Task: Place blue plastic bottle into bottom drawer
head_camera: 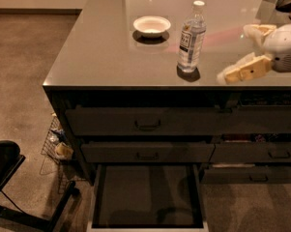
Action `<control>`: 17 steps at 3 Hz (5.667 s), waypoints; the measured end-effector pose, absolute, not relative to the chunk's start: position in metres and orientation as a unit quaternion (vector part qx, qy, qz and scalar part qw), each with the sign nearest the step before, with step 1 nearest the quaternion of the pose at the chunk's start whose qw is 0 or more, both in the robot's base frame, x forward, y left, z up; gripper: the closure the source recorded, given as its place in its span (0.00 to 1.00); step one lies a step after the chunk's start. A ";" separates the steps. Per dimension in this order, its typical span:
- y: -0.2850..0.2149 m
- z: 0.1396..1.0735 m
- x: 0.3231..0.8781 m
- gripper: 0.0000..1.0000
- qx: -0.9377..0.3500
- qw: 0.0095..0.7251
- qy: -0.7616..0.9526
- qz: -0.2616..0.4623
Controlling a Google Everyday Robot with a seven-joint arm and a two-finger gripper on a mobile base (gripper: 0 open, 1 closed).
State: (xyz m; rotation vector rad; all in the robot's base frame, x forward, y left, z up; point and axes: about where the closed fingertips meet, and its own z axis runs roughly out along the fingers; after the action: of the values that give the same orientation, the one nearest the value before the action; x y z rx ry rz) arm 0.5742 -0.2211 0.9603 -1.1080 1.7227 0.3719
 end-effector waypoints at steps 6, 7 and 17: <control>-0.167 0.977 0.709 0.18 -0.339 0.602 0.656 0.302; -0.130 0.983 0.706 0.42 -0.350 0.577 0.663 0.325; -0.168 0.970 0.490 1.00 -0.300 0.582 0.665 0.361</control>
Offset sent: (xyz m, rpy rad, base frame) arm 0.1772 -0.0780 -0.0367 0.5689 -0.2115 -0.2176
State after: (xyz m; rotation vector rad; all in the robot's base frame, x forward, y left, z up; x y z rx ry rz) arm 0.4899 -0.1679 0.9696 -0.7000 1.5527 0.8422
